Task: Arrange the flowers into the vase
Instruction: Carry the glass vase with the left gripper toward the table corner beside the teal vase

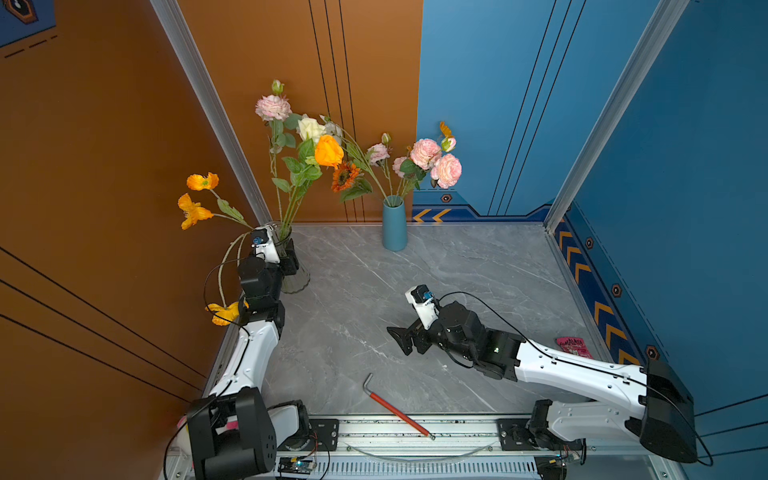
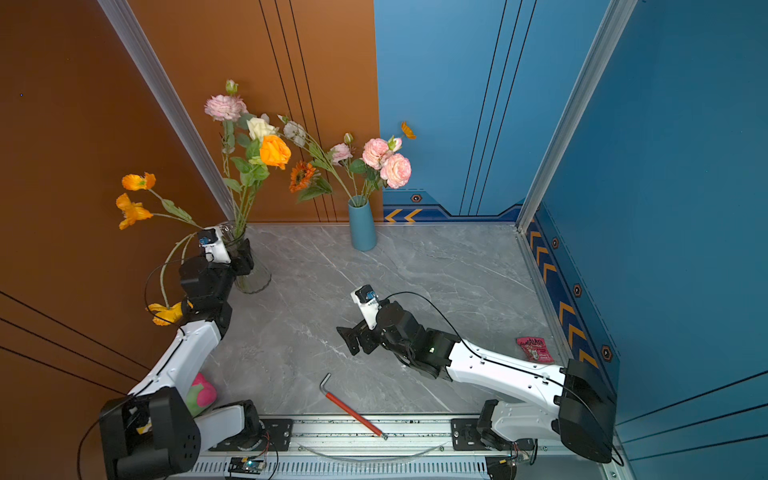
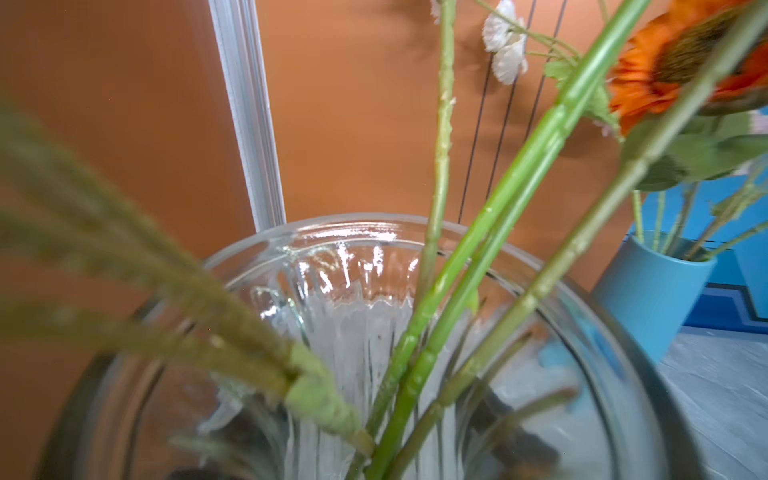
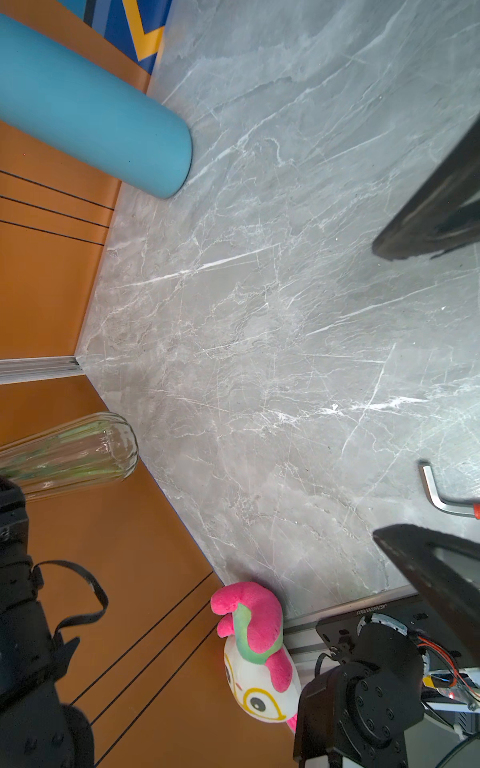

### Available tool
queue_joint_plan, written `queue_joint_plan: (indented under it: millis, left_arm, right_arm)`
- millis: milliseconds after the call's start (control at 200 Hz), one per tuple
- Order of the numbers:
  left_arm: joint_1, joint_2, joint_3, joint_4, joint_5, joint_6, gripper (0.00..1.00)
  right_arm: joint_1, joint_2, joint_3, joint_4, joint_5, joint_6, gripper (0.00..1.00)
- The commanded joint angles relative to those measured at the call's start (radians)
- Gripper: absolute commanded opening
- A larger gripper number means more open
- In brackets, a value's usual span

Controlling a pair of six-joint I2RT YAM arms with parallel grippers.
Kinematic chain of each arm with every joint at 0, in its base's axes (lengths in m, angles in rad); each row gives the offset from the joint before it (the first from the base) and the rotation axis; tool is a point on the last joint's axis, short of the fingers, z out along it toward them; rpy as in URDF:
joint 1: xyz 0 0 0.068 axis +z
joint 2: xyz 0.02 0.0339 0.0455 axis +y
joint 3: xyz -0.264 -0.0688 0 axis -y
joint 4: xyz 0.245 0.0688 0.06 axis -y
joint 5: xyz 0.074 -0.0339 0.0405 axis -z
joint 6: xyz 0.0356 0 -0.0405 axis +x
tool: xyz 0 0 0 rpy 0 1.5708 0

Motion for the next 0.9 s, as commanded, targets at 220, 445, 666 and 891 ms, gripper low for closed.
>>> queue_joint_plan:
  millis: [220,445,666,891]
  left_arm:
    - [0.055,0.319,0.261,0.446,-0.002,-0.082,0.33]
    - [-0.036,0.515,0.446,0.468,-0.026,0.041,0.33]
    - [-0.074,0.679,0.542,0.527,-0.060,0.035,0.33]
    - [-0.091,0.759,0.542,0.574,-0.040,0.033,0.34]
  right_arm:
    - [-0.060,0.044,-0.020,0.116,-0.058,-0.023,1.00]
    - [-0.117,0.095,0.000,0.205,-0.109,-0.056,1.00]
    - [-0.179,0.126,-0.007,0.221,-0.156,-0.054,1.00]
    - [-0.208,0.158,-0.025,0.265,-0.176,-0.031,1.00]
